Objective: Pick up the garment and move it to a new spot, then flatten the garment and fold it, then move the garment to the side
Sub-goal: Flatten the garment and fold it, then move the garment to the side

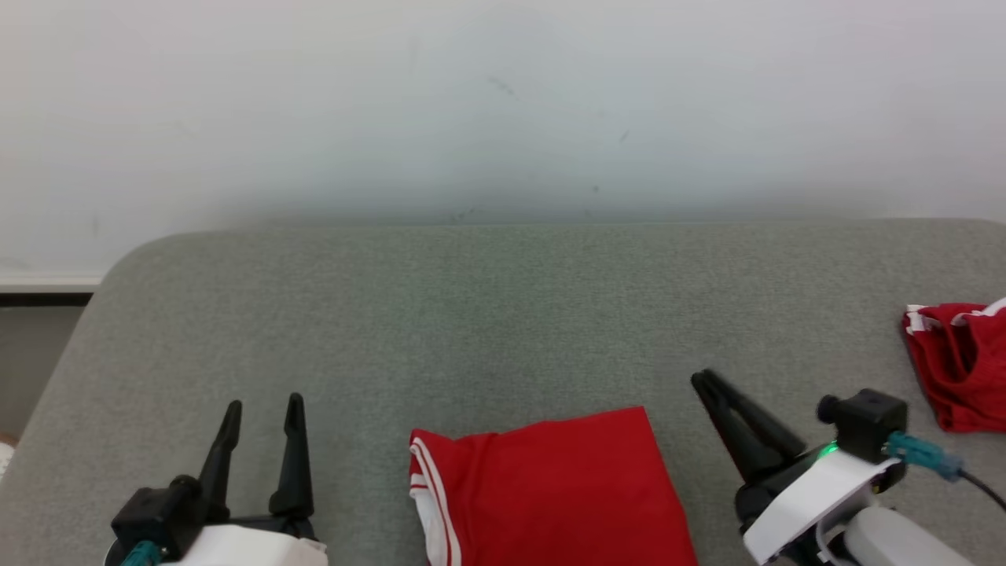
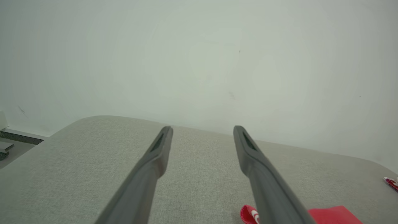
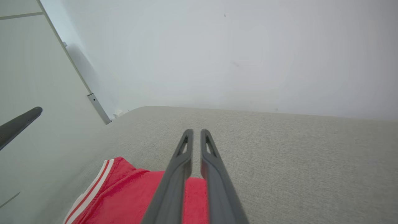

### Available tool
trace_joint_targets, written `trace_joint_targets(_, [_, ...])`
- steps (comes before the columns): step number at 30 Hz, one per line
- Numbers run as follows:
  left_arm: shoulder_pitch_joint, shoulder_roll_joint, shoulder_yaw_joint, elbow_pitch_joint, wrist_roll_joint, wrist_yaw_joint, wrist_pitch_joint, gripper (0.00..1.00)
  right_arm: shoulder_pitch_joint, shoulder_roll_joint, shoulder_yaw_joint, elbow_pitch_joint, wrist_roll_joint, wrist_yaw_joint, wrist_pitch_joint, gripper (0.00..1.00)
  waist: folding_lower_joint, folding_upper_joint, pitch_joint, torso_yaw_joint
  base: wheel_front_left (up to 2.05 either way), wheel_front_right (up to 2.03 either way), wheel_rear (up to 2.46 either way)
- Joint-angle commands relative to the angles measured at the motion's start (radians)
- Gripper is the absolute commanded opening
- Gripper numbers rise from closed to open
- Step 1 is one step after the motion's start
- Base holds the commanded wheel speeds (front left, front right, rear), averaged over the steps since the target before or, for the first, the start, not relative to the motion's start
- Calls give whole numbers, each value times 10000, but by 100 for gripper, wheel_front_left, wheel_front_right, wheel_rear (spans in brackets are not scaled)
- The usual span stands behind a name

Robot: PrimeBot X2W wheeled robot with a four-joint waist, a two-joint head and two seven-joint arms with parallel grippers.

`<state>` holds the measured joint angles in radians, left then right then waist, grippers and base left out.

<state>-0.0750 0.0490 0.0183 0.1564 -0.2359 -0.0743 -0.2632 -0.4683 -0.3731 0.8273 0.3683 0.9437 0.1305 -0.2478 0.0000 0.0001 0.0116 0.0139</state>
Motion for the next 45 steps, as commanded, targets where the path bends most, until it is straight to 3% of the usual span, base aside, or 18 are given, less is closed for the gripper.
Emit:
trace_joint_targets(1, [102, 36, 34, -44, 169, -39, -11, 100, 182, -82, -270, 36, -162, 0, -79, 100, 0, -1, -49, -202, 0, 0, 0])
trace_joint_targets(8, [180, 38, 84, -177, 148, -22, -11, 100, 1057, -33, -2515, -343, -1523, 0, -162, 100, 0, -1, -63, -602, 0, 0, 0])
trace_joint_targets(14, [333, 35, 285, -339, 96, 21, -11, 100, 2447, 564, -4465, -1153, -2799, 0, -165, 100, 0, -1, -72, -893, 0, 0, 0])
trace_joint_targets(19, [370, 36, 380, -403, 124, 10, -11, 100, 3159, 1099, -5414, -1492, -3506, 0, -165, 100, 0, -1, -84, -969, 0, 0, 0])
trace_joint_targets(26, [260, 36, 384, -351, 172, -60, -11, 100, 3282, 1518, -5841, -1417, -4251, 0, -166, 100, 0, -1, -55, -850, 0, 0, 0])
trace_joint_targets(32, [188, 35, 267, -282, 52, -67, -11, 100, 2888, 1750, -5443, -973, -4259, 0, 362, 100, 0, -1, 32, -579, 0, 0, 0])
trace_joint_targets(45, [1, 36, -26, -153, -111, 23, -11, 100, 1507, 2271, -3770, 1494, -3196, 0, 3960, 100, 0, -1, 37, 371, 0, 0, 0])
